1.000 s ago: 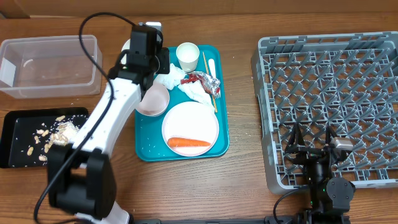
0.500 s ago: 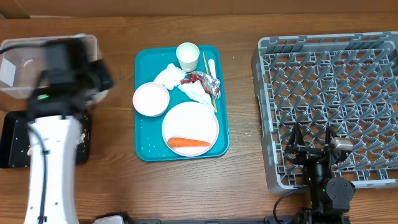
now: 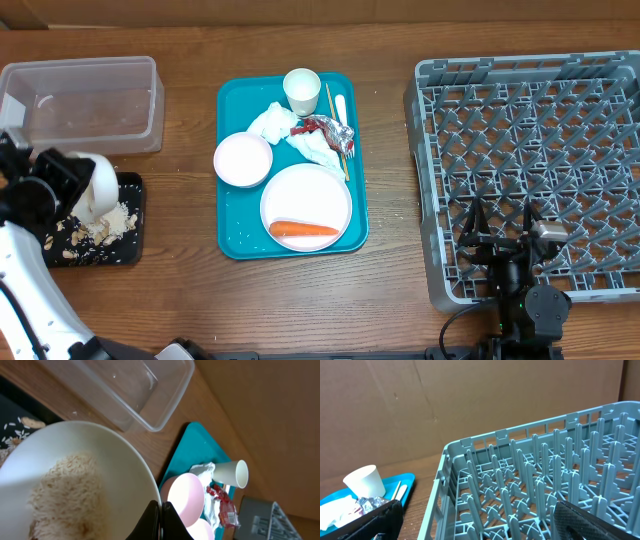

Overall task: Sort waste into correct bins and load items into the dishwasher rack
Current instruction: 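Lift the white bowl and carry it over the black tray, then tilt the white bowl to pour rice onto the black tray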

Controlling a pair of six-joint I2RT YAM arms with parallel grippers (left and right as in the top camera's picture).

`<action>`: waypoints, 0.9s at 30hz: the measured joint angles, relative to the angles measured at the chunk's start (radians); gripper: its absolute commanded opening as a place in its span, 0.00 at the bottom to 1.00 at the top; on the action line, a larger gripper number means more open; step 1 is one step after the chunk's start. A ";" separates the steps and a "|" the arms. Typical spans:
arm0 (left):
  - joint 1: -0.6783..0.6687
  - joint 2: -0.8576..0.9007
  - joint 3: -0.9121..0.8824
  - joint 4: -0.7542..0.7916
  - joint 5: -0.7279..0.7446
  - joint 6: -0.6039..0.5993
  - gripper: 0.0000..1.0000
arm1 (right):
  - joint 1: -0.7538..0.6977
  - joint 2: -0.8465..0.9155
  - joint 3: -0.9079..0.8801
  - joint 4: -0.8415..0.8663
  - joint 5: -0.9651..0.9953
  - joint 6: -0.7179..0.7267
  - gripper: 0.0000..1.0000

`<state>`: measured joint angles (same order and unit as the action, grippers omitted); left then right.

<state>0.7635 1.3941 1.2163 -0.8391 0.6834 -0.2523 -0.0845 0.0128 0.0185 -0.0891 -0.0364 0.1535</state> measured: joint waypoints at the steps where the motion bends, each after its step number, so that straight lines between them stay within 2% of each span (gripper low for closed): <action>1: 0.019 0.000 -0.025 0.023 0.026 0.003 0.04 | 0.000 0.000 0.000 0.000 0.000 0.000 1.00; 6: 0.095 0.023 -0.123 0.155 0.174 0.008 0.04 | 0.000 0.000 0.000 0.000 0.000 0.000 1.00; 12: 0.151 0.182 -0.140 0.233 0.356 -0.003 0.04 | 0.000 0.000 0.000 0.000 0.000 0.000 1.00; 17: 0.172 0.267 -0.150 0.241 0.481 -0.004 0.04 | 0.000 0.000 0.000 0.000 0.000 0.000 1.00; 27: 0.244 0.271 -0.150 0.238 0.622 -0.068 0.04 | 0.000 0.000 0.000 0.000 -0.001 0.000 1.00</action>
<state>1.0077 1.6650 1.0660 -0.6014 1.3052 -0.3202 -0.0845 0.0128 0.0185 -0.0895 -0.0372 0.1532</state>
